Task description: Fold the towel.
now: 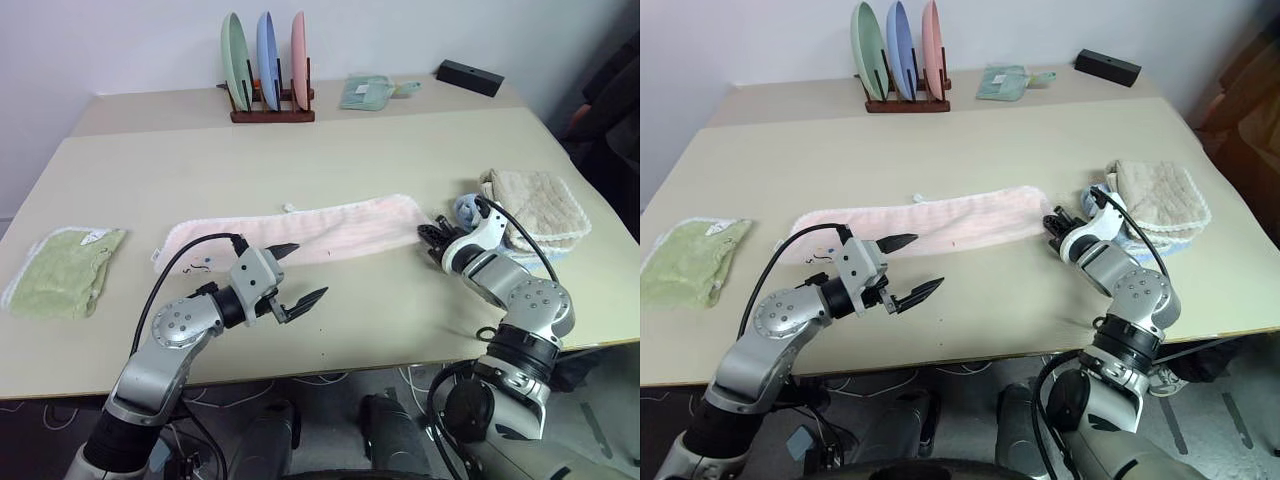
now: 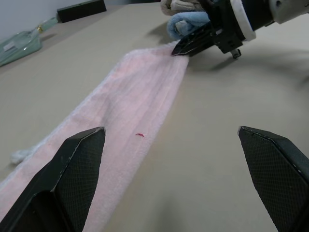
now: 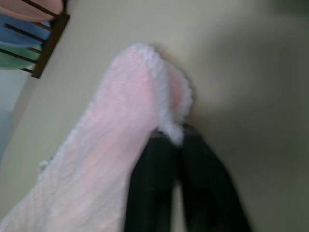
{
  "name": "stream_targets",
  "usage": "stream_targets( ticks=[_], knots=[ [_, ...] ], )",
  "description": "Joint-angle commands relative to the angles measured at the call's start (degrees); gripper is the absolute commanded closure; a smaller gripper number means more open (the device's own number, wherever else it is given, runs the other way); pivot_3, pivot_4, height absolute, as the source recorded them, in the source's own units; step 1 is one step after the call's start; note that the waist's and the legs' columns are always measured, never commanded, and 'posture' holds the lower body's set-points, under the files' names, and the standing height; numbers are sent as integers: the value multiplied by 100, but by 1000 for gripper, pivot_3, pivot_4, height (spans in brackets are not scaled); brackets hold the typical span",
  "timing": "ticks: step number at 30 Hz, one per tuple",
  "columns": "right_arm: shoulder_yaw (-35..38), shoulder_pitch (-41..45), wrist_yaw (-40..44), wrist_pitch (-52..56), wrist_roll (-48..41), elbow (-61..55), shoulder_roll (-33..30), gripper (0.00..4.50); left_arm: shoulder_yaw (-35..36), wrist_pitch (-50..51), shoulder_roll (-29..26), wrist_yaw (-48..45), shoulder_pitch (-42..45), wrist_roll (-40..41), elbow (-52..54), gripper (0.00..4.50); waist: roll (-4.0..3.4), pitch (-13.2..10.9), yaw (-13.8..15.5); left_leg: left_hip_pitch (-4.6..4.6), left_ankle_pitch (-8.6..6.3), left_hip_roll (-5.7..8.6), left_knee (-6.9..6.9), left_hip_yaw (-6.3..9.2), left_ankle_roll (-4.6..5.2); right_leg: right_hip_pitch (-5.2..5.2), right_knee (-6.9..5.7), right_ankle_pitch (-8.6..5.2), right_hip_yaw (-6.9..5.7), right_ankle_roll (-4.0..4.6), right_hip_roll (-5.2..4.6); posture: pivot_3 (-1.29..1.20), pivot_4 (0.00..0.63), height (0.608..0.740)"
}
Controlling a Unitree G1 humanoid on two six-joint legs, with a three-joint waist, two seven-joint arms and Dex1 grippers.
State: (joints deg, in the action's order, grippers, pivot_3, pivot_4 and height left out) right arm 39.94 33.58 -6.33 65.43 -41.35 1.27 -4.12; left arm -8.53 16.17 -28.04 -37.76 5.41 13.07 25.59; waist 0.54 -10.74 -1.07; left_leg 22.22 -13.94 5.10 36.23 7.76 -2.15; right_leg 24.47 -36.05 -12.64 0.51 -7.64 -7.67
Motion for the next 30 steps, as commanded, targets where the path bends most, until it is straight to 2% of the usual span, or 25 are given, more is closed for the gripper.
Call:
stream_targets(
  ticks=[1, 7, 11, 15, 19, 24, 30],
  knots=[
    [37, -42, -10, 27, -176, -325, -324, 4474, 34, -11, 7, 44, -11, -14, 187, 0, -1, 0, 19, 1, 0, 0, 0, 0, 0, 0, 0, 0, 0, 0, 0, 0, 150, 736],
    [-150, -494, 494, 841, -579, -1495, -1724, 4474, 27, -104, -7, -33, 28, -14, 5, 0, -10, -5, 42, 12, -1, 3, 1, 1, 2, 2, 10, -1, -1, -1, -6, 0, 150, 736],
    [-1034, -745, 1372, 830, -582, -2209, -2794, 4474, -75, -232, 47, -126, 165, -57, -247, 0, -13, -3, -12, 7, -4, -4, -4, -7, 7, 2, 11, -2, -1, -1, 0, 0, 150, 736],
    [-2162, -715, 2015, 262, -192, -2609, -3366, 4474, -164, -318, 109, -169, 314, -89, -412, 0, -10, -3, -8, 5, -4, -10, -4, -12, 9, 2, 13, -3, -1, -2, 5, 0, 150, 736],
    [-3756, -563, 2732, -434, 398, -2995, -3634, 4474, -168, -361, 128, -183, 351, -128, -470, 0, -9, -4, 28, 14, -5, -7, -1, -10, 9, 2, 24, -3, -2, -4, 2, 0, 150, 736],
    [-5144, -413, 2878, -1063, 1311, -2582, -3314, 4474, -163, -323, 170, -119, 308, -167, -367, 0, -4, -6, 47, 17, -5, -6, -1, -7, 8, 1, 35, -1, -2, -4, 1, 0, 150, 736],
    [-5673, -398, 3035, -1439, 1877, -2161, -2893, 4474, -112, -251, 141, -16, 154, -178, -202, 0, -3, -6, 42, 18, -5, -5, -4, -4, 8, 1, 45, 1, -2, -4, 1, 0, 150, 736]
  ],
)
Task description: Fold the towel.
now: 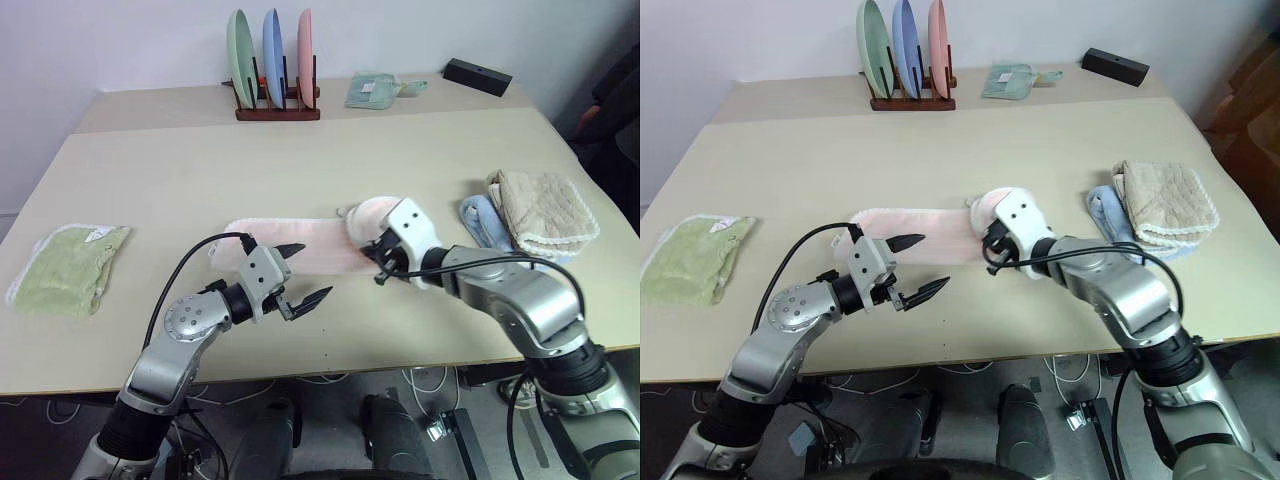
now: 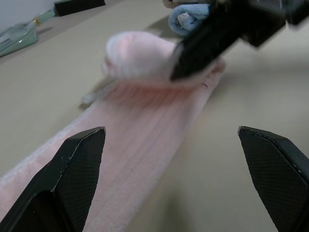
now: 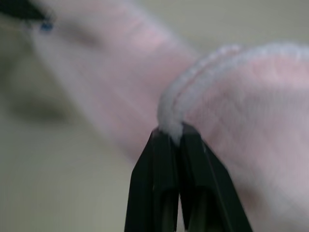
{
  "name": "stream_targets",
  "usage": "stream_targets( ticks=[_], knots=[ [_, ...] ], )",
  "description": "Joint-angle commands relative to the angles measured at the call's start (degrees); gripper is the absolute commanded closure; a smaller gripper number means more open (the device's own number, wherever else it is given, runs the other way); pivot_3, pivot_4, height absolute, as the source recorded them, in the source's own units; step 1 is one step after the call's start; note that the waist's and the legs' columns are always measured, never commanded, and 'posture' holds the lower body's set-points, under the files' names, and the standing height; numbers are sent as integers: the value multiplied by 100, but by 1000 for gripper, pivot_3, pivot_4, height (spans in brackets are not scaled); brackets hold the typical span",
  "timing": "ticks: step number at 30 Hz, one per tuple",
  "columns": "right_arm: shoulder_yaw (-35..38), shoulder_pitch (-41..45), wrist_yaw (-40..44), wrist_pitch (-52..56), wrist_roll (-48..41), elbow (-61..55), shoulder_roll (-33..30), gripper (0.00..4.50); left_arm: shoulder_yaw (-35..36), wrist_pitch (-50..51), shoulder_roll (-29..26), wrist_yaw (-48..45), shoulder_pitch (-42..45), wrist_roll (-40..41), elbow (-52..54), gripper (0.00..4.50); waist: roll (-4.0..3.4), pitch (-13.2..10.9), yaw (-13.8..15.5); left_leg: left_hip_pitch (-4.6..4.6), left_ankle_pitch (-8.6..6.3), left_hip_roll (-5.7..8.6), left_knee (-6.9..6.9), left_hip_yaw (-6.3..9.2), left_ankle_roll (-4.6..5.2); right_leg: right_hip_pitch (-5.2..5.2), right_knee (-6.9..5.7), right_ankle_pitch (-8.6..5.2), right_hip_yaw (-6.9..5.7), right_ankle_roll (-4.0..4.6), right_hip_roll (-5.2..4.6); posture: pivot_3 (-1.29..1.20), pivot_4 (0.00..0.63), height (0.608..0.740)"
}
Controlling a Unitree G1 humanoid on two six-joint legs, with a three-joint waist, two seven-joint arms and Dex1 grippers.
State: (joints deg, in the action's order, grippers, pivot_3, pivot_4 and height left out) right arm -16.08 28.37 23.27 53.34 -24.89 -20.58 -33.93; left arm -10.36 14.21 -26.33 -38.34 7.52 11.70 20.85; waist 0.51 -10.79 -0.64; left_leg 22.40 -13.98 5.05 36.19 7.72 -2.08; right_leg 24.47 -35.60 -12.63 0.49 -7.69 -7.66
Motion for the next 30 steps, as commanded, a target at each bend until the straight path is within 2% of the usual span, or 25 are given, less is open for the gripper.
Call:
stream_targets(
  ticks=[1, 5, 9, 11, 14, 17, 19, 20, 25, 26, 30],
  knots=[
    [-104, 132, 105, -264, 306, 58, 124, 4474, 73, -49, -39, 48, -80, -43, 292, 0, 0, 0, 0, 0, 0, 0, -1, 0, 0, 0, 2, 1, 0, -1, 0, 0, 150, 736],
    [-199, 142, 215, -351, 478, 197, 387, 4474, 67, -7, -52, 60, -100, -43, 338, 0, 0, 0, -1, 0, 0, 0, -1, 1, 0, 0, 2, 2, 0, 0, 1, 0, 150, 736],
    [-126, 88, 276, -442, 597, 216, 558, 3240, 53, 9, -58, 53, -75, -53, 331, 0, 0, 0, -1, 0, 0, 0, -2, 1, 0, 0, 3, 2, 0, 0, 1, 0, 150, 736],
    [119, 19, 377, -541, 496, 23, 580, 2215, 72, 23, -72, 51, -78, -49, 339, 0, 0, 0, 0, 0, 0, 0, -1, 1, 0, 0, 3, 2, 0, 0, 1, 0, 150, 736],
    [697, -202, 848, -751, 205, -445, 210, 752, 191, 76, -136, 82, -200, -6, 430, 0, 0, 0, 22, 3, 0, 1, -1, 3, 0, -1, 7, 3, -1, -1, 1, 0, 150, 736],
    [1475, -160, 1050, -777, -164, -345, 41, 752, 392, 199, -130, 186, -401, 141, 553, 0, 1, -1, 7, 4, -1, 2, -1, 1, 1, -4, 17, 6, 0, -7, -1, 0, 150, 736],
    [1777, -44, 1003, -745, -268, -123, 104, 1406, 485, 282, -101, 243, -502, 215, 616, 0, 1, -1, -9, 0, -1, 0, -2, 0, 1, -5, 16, 8, 0, -5, 2, 0, 150, 736],
    [1689, 37, 967, -914, -36, 167, 88, 1778, 513, 315, -86, 274, -565, 232, 642, 0, 1, -1, -16, -1, -1, -1, -4, 0, 1, -5, 15, 8, -1, -4, 3, 0, 150, 736],
    [1257, 294, 950, -1676, 624, 1285, 340, 4271, 581, 420, 35, 411, -751, 298, 704, 0, 1, -1, -7, -2, -1, -1, -4, -5, 1, -5, 16, 11, 0, -1, 2, 0, 150, 736],
    [1114, 348, 980, -1878, 721, 1643, 530, 4481, 604, 442, 87, 464, -793, 323, 700, 0, 2, 0, -10, -1, -1, -1, -5, -4, 1, -4, 16, 11, 0, -1, 2, 0, 150, 736],
    [642, 356, 1196, -2518, 1148, 2638, 937, 4481, 657, 495, 199, 600, -903, 338, 726, 0, 0, -1, -18, -4, 0, -1, -5, -4, 0, -4, 15, 12, 1, 0, 4, 0, 150, 736]
  ],
)
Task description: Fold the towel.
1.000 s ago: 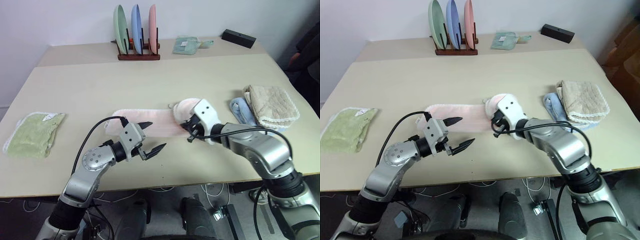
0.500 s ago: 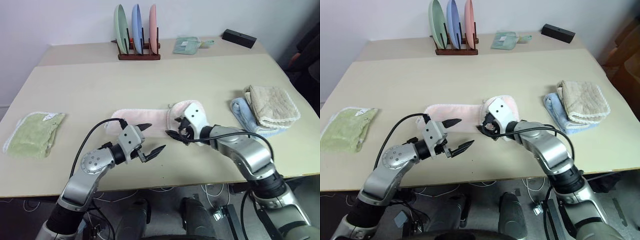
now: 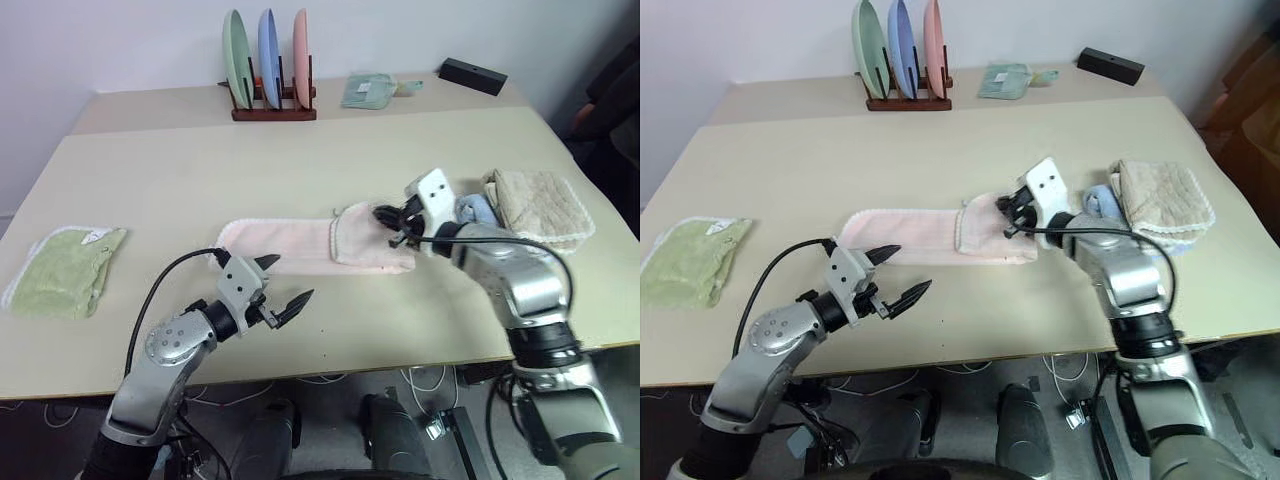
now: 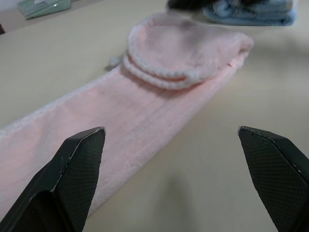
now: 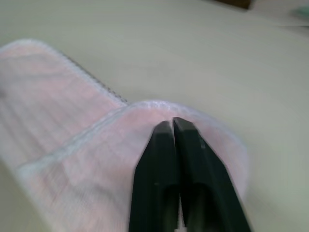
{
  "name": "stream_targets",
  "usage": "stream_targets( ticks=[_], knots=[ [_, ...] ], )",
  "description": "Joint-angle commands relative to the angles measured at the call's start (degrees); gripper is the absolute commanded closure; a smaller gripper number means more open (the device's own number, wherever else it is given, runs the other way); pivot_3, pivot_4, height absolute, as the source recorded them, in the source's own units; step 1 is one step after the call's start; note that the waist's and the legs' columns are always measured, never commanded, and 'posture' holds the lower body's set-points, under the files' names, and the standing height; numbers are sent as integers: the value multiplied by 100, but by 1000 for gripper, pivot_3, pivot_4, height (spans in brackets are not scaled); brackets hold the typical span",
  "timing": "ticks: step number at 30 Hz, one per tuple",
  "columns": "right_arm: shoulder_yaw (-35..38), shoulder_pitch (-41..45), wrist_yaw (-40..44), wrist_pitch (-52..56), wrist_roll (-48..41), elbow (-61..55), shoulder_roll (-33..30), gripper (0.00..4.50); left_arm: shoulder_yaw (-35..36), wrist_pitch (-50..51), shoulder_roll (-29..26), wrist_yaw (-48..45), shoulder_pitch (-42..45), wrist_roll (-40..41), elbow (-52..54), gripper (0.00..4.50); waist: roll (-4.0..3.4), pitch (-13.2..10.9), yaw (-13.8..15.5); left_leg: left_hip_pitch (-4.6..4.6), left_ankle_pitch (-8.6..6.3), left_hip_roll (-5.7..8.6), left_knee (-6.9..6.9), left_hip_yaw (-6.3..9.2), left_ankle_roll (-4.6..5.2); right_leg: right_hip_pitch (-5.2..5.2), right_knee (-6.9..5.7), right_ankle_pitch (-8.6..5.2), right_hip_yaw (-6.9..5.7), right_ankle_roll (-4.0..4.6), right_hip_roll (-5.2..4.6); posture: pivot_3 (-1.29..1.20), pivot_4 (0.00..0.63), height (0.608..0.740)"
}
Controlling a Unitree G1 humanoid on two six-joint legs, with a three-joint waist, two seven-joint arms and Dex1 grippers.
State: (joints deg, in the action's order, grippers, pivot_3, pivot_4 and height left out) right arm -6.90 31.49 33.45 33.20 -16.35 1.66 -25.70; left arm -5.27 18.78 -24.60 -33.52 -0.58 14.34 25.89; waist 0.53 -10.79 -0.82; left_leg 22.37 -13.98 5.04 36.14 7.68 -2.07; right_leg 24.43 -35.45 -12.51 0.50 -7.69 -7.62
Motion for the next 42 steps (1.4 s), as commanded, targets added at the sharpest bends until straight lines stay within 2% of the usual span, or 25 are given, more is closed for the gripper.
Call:
stream_targets(
  ticks=[1, 6, 12, 15, 19, 22, 27, 32, 37, 40, 42],
  knots=[
    [-443, -14, 248, -682, 441, 625, 158, 4481, 166, 76, 47, 169, -136, 84, 252, 0, -1, 0, 0, 1, 0, 0, 0, 0, 0, 2, 0, 0, 0, 0, 0, 0, 150, 736],
    [-683, -141, 324, -1141, 820, 1148, 320, 4481, 333, 236, 151, 376, -368, 218, 413, 0, 6, 6, 5, -1, 0, 2, 2, 0, 0, -2, 1, 0, 2, 0, -1, 0, 150, 736],
    [-54, 47, 649, -1099, 341, 237, 126, 4481, 809, 870, 372, 786, -745, 740, 769, 0, 3, 5, 7, -3, 0, 0, 0, 4, -1, -3, 0, 1, 2, 2, 1, 0, 150, 736],
    [36, 214, 1060, -1298, 313, -394, -247, 3618, 1352, 1597, 807, 1326, -1014, 1601, 1082, 0, 2, 3, 8, 2, 0, 1, 1, 4, -1, -1, 4, 1, 2, 1, -1, 0, 150, 736],
    [9, 262, 1340, -1247, 237, -999, -479, 1644, 2230, 2401, 1713, 2596, -1031, 3315, 1241, 0, 8, 5, 14, 1, -1, -1, 2, 9, -1, -2, 2, 1, -2, 0, 0, 0, 150, 736],
    [-20, 235, 1467, -1169, 136, -1304, -475, 195, 2494, 2946, 1989, 3558, -812, 3873, 1131, 0, 11, 5, 23, 1, -1, -2, 4, 14, -2, -4, 2, 0, -3, 0, -1, 0, 150, 736],
    [-154, 214, 1494, -1419, 311, -1270, -435, 195, 2939, 3115, 2509, 5143, -23, 4955, 519, 0, 16, 6, 73, 2, -1, 3, 14, 11, -2, -11, 6, 2, -2, -1, -3, 0, 150, 736],
    [-140, 208, 1510, -1505, 341, -1206, -455, 195, 3256, 2791, 2638, 6059, 579, 5522, -42, 0, 17, 6, 138, 1, 0, 3, 12, 7, -3, -11, 9, 4, 0, -1, -2, 0, 150, 736],
    [-135, 145, 1510, -1557, 382, -1273, -464, 195, 3304, 2549, 2591, 6484, 1039, 5804, -700, 0, 18, 8, 158, 1, 1, 4, 13, 3, -5, -12, 12, 6, 0, 2, -2, 0, 150, 736],
    [-133, 81, 1486, -1517, 375, -1397, -459, 116, 3212, 2457, 2478, 6429, 1200, 5862, -863, 912, 18, 8, 157, 1, 1, 4, 13, 3, -6, -13, 13, 6, 1, 3, -1, 0, 150, 736],
    [-130, 24, 1462, -1478, 368, -1494, -456, 116, 3152, 2428, 2419, 6389, 1283, 5892, -942, 1855, 18, 8, 157, 1, 1, 4, 13, 3, -6, -13, 13, 6, 1, 3, -1, 0, 150, 736]
  ],
)
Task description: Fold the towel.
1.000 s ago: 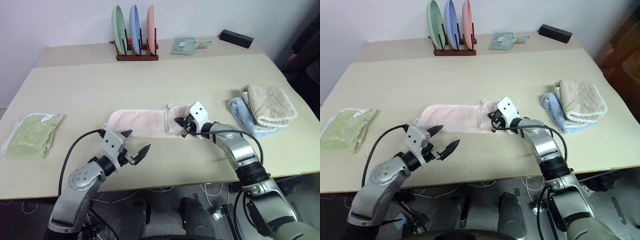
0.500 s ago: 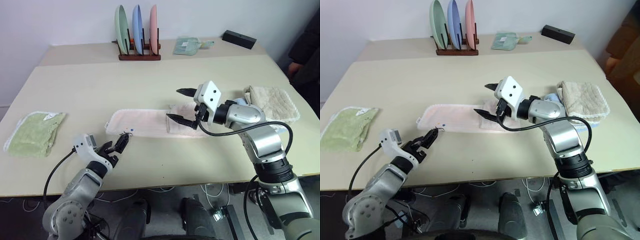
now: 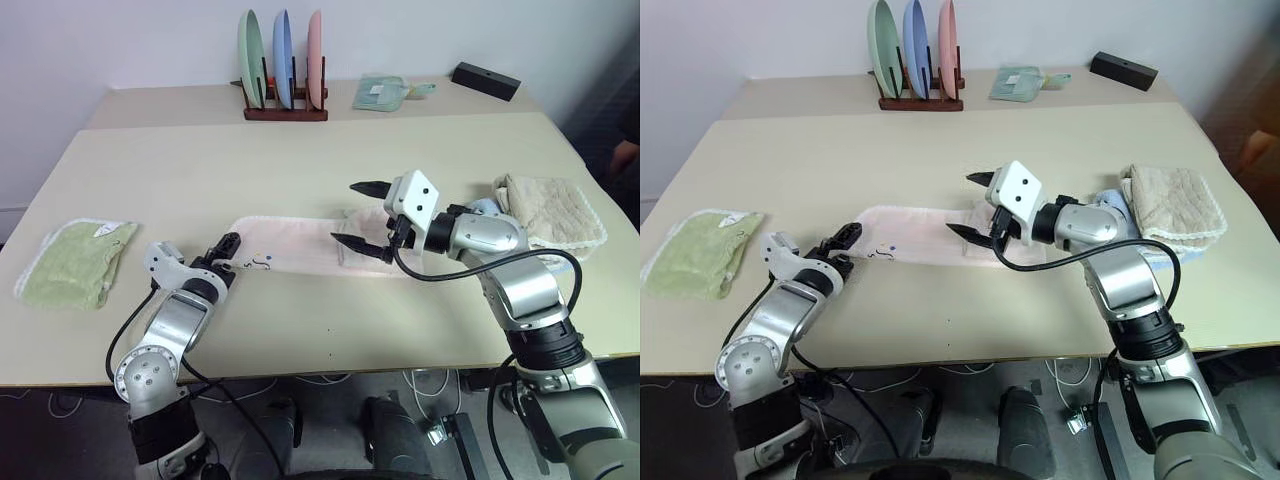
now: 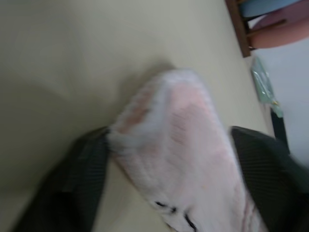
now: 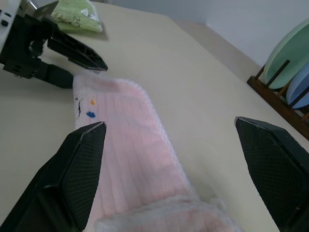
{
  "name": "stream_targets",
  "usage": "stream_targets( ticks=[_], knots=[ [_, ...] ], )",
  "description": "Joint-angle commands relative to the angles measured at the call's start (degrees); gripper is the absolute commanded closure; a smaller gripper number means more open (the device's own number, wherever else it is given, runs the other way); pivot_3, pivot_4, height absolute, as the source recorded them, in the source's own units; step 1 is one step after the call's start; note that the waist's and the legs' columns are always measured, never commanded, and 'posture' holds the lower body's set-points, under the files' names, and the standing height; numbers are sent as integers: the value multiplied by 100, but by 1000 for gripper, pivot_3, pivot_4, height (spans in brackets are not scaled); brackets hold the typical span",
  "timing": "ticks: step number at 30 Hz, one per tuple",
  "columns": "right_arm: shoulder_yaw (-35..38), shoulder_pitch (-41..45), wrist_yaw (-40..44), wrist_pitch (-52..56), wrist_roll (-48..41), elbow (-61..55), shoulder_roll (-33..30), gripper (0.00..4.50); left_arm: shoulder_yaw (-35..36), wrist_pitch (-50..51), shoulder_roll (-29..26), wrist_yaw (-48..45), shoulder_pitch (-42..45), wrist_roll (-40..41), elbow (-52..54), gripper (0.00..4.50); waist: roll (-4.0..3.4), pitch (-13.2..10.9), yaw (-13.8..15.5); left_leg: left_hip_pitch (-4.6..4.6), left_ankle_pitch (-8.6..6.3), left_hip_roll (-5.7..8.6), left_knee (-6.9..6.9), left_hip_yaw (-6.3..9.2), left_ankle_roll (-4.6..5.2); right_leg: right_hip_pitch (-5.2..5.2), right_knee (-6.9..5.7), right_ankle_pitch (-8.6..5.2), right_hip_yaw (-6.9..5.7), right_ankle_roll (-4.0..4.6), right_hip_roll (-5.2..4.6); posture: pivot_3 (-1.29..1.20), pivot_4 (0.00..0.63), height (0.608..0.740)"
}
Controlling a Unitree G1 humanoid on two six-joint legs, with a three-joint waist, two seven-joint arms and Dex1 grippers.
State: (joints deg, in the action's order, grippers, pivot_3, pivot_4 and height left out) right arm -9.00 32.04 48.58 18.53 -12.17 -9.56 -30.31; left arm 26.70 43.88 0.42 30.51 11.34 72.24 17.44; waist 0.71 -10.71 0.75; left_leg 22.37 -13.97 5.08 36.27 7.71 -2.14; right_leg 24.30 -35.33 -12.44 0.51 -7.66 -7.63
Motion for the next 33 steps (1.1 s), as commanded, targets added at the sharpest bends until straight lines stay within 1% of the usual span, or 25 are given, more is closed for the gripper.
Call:
stream_targets(
  ticks=[1, 4, 5, 9, 11, 14, 16, 18, 21, 22, 24, 28, 33],
  knots=[
    [82, -59, -62, 11, -54, -417, 5, 116, -62, -112, -102, -31, 115, 111, -122, 2447, 1, 0, 1, 0, 0, 0, 0, 0, 0, 0, 1, 0, 0, 0, 0, 0, 150, 736],
    [77, -150, -91, 72, -46, -551, -15, 116, -56, -213, -159, -107, 187, 128, -182, 4013, 2, -2, 0, 2, 0, 0, -1, 0, 0, 0, 5, 0, 0, 0, 0, 0, 150, 736],
    [78, -175, -97, 93, -41, -588, -24, 116, -60, -232, -197, -158, 193, 107, -176, 4461, 3, -1, 0, 3, 0, 0, -1, 0, 0, 0, 6, 0, 0, 0, 0, 0, 150, 736],
    [129, -247, -108, 207, -47, -720, -90, 116, 186, -633, -526, -538, 222, 51, 129, 4461, 5, -3, -14, 2, 0, -1, -3, 0, 0, 1, 6, 1, 0, 1, 1, 0, 150, 736],
    [167, -263, -98, 241, -47, -748, -152, 116, 432, -752, -1017, -840, 134, -1, 309, 4461, 5, -3, -22, 2, 0, -2, -6, 0, 0, 3, 6, 1, 0, 1, 3, 0, 150, 736],
    [195, -267, -94, 263, -64, -755, -208, 116, 648, -877, -1494, -1106, 21, 87, 401, 4461, 5, -3, -42, 1, 1, -4, -11, -1, -2, 8, 6, 1, 1, 2, 5, 0, 150, 736],
    [210, -252, -78, 243, -68, -698, -250, 116, 783, -798, -2093, -1473, -41, -10, 463, 4461, 7, -4, -25, 1, 1, -3, -10, -2, -2, 8, 8, 0, 3, 3, 4, 0, 150, 736],
    [188, -221, -41, 182, -36, -602, -273, 116, 679, -706, -2603, -1846, 47, -126, 523, 4461, 12, -6, -7, 2, 1, -3, -10, -2, -2, 7, 8, 0, 3, 4, 4, 0, 150, 736],
    [145, -171, -12, 114, 3, -497, -250, 116, 133, -579, -2980, -2399, 217, -319, 739, 4461, 14, -7, 16, 3, 1, 0, -7, -1, -2, 2, 11, 0, 2, 6, 1, 0, 150, 736],
    [134, -157, -7, 97, 14, -470, -238, 116, -90, -532, -3046, -2565, 280, -394, 840, 4461, 14, -7, 17, 4, 1, 1, -5, 0, -1, -2, 13, 0, 2, 6, 0, 0, 150, 736],
    [121, -135, -2, 77, 26, -435, -223, 116, -303, -508, -3104, -2736, 338, -495, 914, 4461, 14, -7, -1, 4, 1, 4, -4, 0, -1, -6, 16, 0, 3, 5, -1, 0, 150, 736],
    [74, -109, -5, 1, 85, -343, -200, 116, -2189, -224, -3406, -3710, 642, -1649, 1314, 4461, 14, -7, -23, 2, 1, 0, -14, -1, -2, 3, 13, 1, 3, 4, 6, 0, 150, 736],
    [86, -183, -66, 10, 139, -390, -209, 116, -3363, -440, -3323, -4429, 767, -2783, 964, 4461, 14, -7, -109, 1, 1, -1, -16, -7, -1, 5, 13, 1, 10, 3, 6, 0, 150, 736]
  ],
)
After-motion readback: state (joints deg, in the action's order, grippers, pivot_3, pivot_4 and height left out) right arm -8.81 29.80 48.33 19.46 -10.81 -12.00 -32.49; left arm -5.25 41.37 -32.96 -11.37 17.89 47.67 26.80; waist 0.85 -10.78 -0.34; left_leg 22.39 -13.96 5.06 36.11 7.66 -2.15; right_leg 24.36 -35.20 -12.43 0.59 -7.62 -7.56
